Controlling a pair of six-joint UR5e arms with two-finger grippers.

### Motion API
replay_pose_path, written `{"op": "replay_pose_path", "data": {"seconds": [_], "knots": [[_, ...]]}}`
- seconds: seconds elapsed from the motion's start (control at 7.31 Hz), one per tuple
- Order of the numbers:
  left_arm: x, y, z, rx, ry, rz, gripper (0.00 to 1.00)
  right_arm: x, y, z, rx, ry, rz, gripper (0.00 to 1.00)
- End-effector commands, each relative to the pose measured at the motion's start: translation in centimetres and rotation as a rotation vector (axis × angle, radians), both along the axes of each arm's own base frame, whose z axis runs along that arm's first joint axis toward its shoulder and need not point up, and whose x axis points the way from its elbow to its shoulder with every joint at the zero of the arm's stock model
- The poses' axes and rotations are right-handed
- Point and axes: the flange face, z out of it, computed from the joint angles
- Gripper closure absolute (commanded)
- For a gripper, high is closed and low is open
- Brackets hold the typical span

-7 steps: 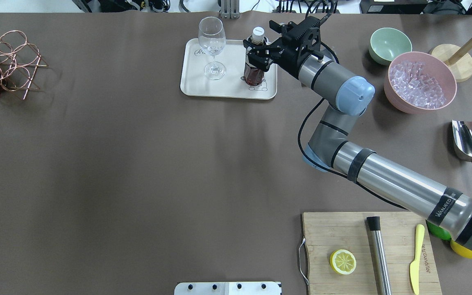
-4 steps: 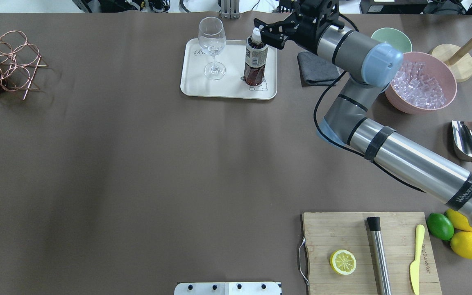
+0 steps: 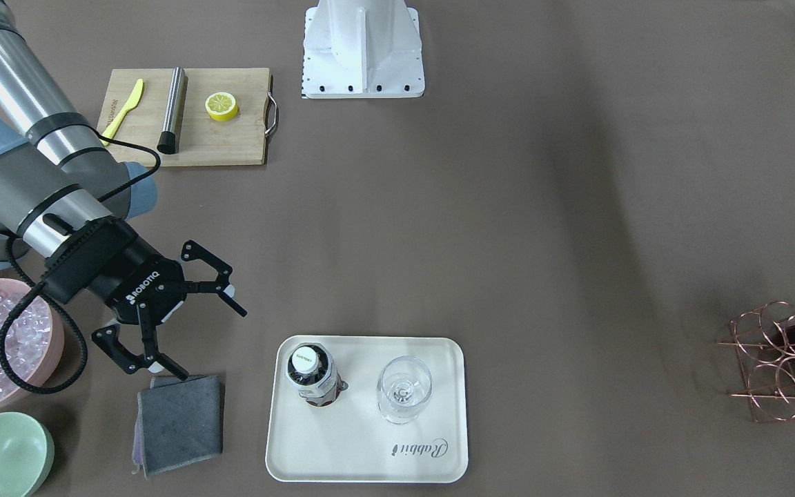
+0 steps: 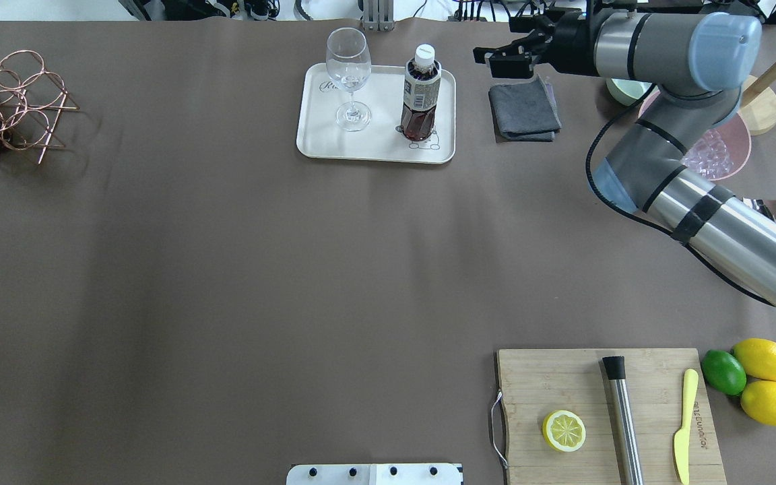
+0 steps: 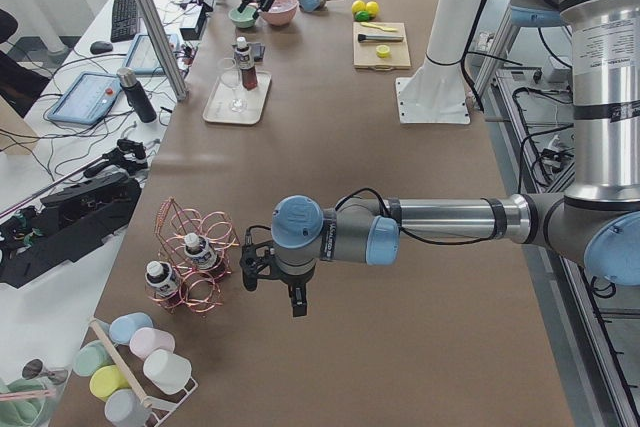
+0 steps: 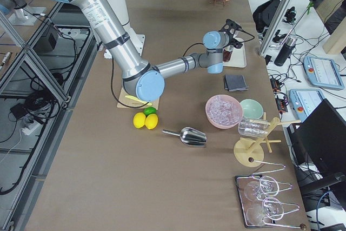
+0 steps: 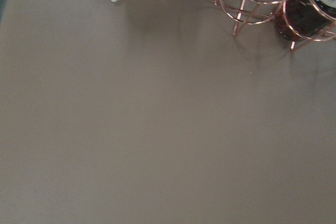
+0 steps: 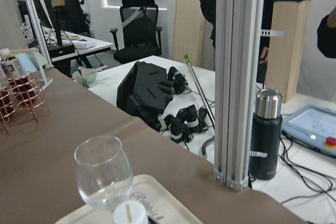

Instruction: Take tea from basket to plate

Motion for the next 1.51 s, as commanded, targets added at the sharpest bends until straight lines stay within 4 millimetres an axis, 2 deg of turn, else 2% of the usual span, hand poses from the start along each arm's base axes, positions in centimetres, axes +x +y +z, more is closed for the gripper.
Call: {"op": "replay_pose_path", "data": {"seconds": [0.0,0.14,0.27,0.41,0.55,0.82,0.96,1.09,1.23,1.37], "knots": [[2.1,-0.1,-0.9,-0.068,0.127,-0.017,0.04,4.1,0.6,1.5,-0.268,0.151,-0.175,0.00],[3.0,-0.1,-0.9,-0.080,0.121,-0.004,0.04,6.3,1.3,1.9,-0.408,0.208,-0.216,0.00],[3.1,-0.2,-0.7,-0.082,0.102,-0.003,0.04,9.0,1.8,2.3,-0.550,0.248,-0.234,0.00],[3.5,0.8,-0.6,-0.081,0.096,0.012,0.04,11.6,2.2,3.6,-0.684,0.274,-0.236,0.00],[4.1,1.2,-0.7,-0.049,0.077,0.050,0.05,13.8,3.0,6.7,-0.848,0.310,-0.223,0.00],[4.6,1.1,-1.3,0.003,0.001,0.091,0.06,17.2,3.3,10.9,-1.243,0.397,-0.166,0.00],[4.6,1.2,-1.3,0.016,0.000,0.103,0.07,18.6,3.8,13.2,-1.371,0.428,-0.136,0.00],[4.6,1.1,-1.7,0.032,0.000,0.111,0.07,20.6,5.2,17.3,-1.467,0.444,-0.108,0.00],[4.7,1.5,-1.8,0.067,-0.004,0.146,0.08,23.2,8.0,22.1,-1.543,0.444,-0.084,0.00],[4.4,2.6,-1.2,0.061,-0.004,0.151,0.08,25.0,11.9,25.7,-1.570,0.452,-0.085,0.00]]}}
